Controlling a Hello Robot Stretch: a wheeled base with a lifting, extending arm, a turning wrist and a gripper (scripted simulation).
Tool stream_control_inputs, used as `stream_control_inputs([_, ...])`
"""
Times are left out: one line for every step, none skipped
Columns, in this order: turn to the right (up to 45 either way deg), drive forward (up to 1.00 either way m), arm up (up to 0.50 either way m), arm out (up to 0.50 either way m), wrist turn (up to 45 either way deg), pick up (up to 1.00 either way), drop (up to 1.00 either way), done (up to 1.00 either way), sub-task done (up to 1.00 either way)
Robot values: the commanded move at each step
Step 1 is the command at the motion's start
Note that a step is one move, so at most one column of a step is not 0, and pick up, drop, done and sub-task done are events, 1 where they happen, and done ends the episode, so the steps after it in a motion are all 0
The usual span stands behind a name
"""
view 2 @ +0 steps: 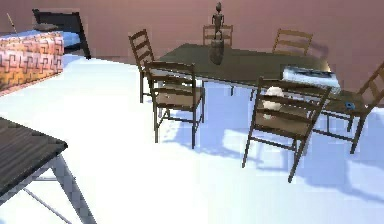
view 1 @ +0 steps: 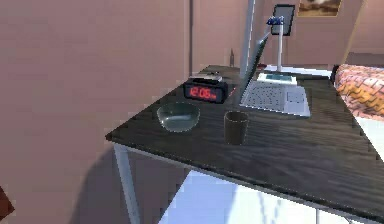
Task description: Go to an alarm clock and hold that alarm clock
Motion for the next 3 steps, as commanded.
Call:
stream_control_inputs([12.0,0.00,0.00,0.00,0.0,0.00,0.00,0.00,0.00])
stream_control_inputs([0.0,0.25,0.00,0.00,0.0,0.00,0.00,0.00,0.00])
stream_control_inputs([-45.0,0.00,0.00,0.00,0.0,0.00,0.00,0.00,0.00])
